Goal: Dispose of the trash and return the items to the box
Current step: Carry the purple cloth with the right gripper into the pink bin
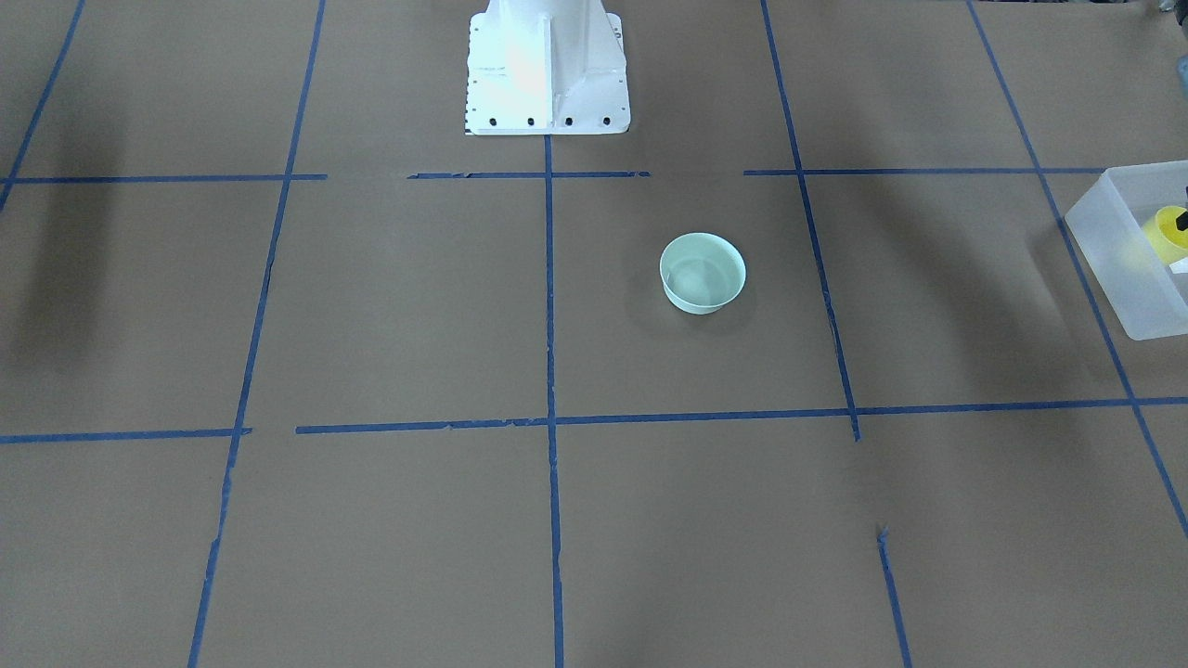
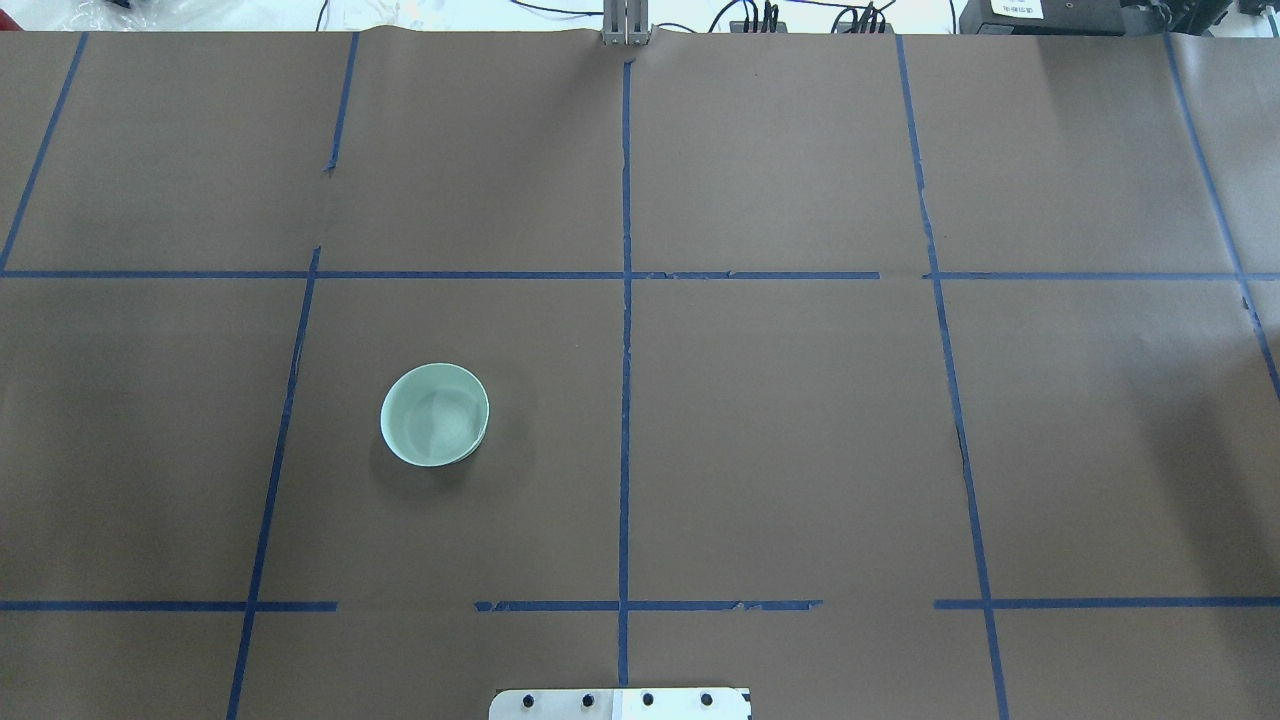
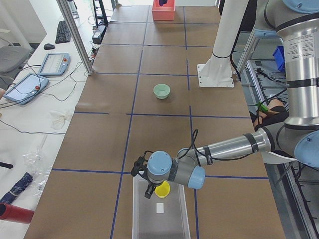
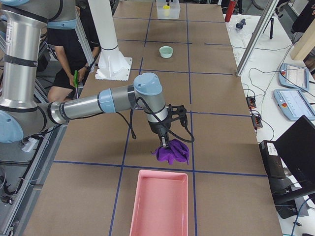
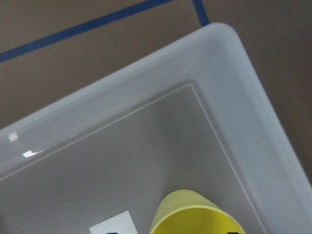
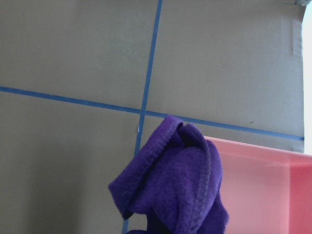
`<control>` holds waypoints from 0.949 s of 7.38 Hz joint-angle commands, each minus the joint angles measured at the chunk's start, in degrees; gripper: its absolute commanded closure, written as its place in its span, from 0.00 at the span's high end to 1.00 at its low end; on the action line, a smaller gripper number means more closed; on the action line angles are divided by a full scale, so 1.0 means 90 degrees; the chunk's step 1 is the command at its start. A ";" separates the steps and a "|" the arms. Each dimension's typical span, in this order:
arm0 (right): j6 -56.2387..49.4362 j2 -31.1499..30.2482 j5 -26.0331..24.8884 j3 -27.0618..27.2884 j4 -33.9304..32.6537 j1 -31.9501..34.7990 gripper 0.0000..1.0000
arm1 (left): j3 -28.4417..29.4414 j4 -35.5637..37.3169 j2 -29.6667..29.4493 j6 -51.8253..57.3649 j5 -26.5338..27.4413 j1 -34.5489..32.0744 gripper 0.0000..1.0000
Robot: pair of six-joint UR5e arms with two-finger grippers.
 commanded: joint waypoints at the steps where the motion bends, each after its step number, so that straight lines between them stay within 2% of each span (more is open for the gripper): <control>1: -0.0669 0.0121 -0.0634 -0.0243 0.0018 0.0179 0.00 | -0.1065 0.0311 -0.0047 -0.1226 0.0016 -0.0013 1.00; 3: -0.1606 0.0432 -0.0764 -0.1157 0.0095 0.0559 0.00 | -0.1498 0.0274 -0.0184 -0.2235 0.0007 0.0026 1.00; 4: -0.1639 0.0502 -0.0745 -0.1762 0.0134 0.0667 0.00 | -0.1809 0.0273 -0.0233 -0.2801 -0.0003 0.0268 1.00; 6: -0.1562 0.0484 -0.0657 -0.3275 0.1436 0.0669 0.00 | -0.2007 0.0196 -0.0486 -0.3904 -0.0003 0.0988 1.00; 7: -0.1532 0.0512 -0.0405 -0.3717 0.1685 0.0669 0.60 | -0.1968 -0.0395 -0.0506 -0.4703 -0.0003 0.1418 1.00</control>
